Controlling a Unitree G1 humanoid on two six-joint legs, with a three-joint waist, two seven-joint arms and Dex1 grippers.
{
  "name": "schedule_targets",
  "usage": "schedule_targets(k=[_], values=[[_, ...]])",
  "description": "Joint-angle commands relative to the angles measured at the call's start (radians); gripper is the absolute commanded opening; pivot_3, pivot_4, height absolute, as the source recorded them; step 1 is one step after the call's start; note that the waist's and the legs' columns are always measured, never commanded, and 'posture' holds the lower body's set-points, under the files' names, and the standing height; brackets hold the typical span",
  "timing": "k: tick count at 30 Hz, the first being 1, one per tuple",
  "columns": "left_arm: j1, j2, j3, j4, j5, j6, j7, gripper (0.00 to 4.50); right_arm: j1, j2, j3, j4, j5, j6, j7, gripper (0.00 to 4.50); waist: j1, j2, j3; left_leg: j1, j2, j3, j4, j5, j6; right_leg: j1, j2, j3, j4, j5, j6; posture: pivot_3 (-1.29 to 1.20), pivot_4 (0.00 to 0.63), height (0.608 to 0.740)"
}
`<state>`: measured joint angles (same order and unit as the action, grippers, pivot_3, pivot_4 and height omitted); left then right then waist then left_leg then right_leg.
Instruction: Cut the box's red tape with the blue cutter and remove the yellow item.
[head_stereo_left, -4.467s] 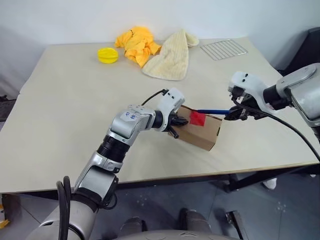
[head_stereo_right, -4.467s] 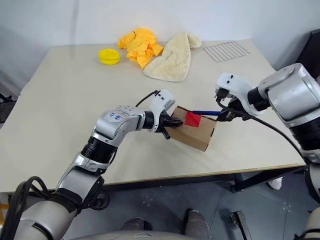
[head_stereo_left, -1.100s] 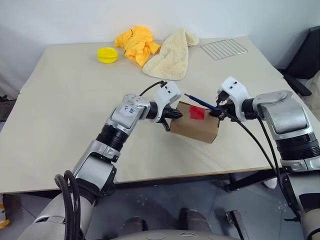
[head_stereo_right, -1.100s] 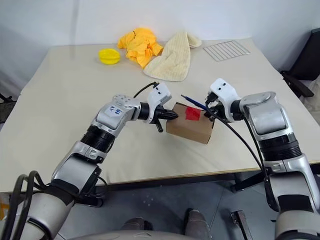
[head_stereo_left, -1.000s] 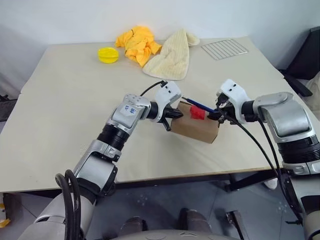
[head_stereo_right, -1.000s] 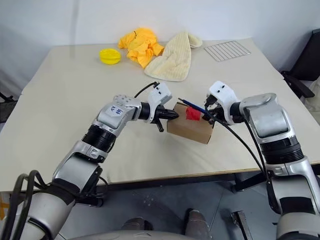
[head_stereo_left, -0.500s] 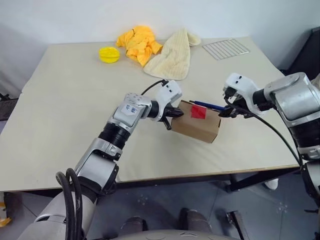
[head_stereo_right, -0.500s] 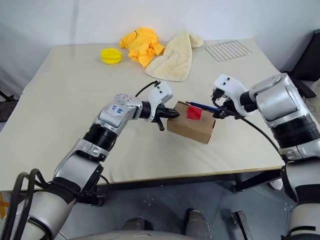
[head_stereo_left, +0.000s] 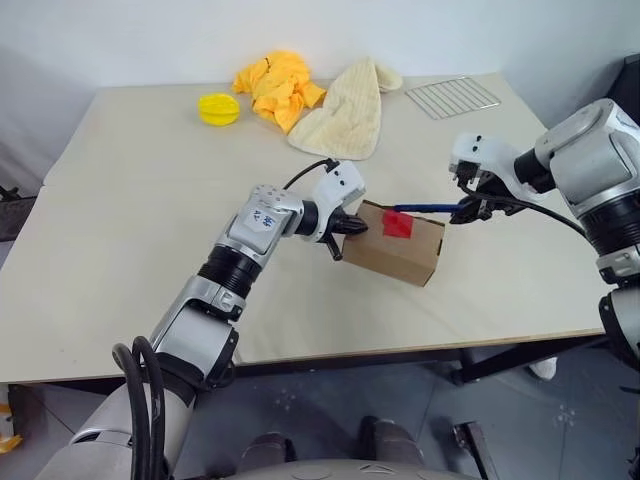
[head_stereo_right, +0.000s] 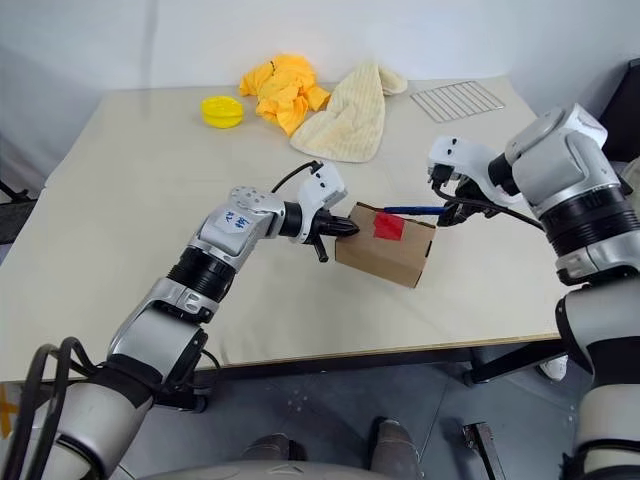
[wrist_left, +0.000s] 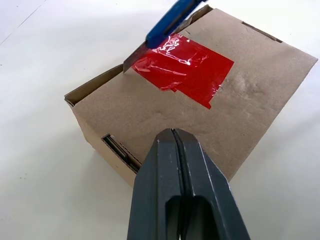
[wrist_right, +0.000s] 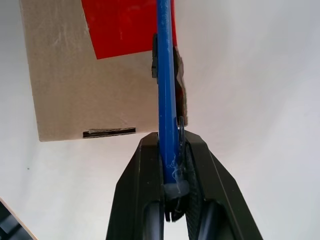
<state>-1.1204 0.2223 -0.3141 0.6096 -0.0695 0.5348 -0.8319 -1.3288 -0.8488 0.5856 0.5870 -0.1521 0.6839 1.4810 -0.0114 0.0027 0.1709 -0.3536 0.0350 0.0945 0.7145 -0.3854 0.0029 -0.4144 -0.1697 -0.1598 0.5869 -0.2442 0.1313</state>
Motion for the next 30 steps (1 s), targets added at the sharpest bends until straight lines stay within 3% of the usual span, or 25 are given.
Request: schedule_targets(k=[1, 18, 30], values=[[0.03, -0.005, -0.033, 0.035, 0.049, 0.015, -0.004, 0.0, -0.046, 0.028, -0.002, 0.052, -0.05, -0.052, 0.014, 0.15, -0.001, 0.0, 0.0, 0.0, 0.0, 0.0, 0.0, 0.0, 0.0, 0.0, 0.0, 0.0, 0.0, 0.0, 0.0, 0.0, 0.15, 0.74], [0.072, -0.006, -0.045, -0.042, 0.064, 0.028, -0.036, 0.0, -0.152, 0.145, -0.011, 0.313, -0.188, -0.213, 0.022, 0.15, -0.007, 0.0, 0.0, 0.001, 0.0, 0.0, 0.0, 0.0, 0.0, 0.0, 0.0, 0.0, 0.001, 0.0, 0.0, 0.0, 0.15, 0.74], [0.096, 0.0, -0.041, -0.096, 0.064, 0.054, -0.033, 0.0, -0.178, 0.173, -0.032, 0.324, -0.202, -0.222, 0.046, 0.15, -0.017, 0.0, 0.0, 0.0, 0.0, 0.0, 0.0, 0.0, 0.0, 0.0, 0.0, 0.0, 0.0, 0.0, 0.0, 0.0, 0.15, 0.74]])
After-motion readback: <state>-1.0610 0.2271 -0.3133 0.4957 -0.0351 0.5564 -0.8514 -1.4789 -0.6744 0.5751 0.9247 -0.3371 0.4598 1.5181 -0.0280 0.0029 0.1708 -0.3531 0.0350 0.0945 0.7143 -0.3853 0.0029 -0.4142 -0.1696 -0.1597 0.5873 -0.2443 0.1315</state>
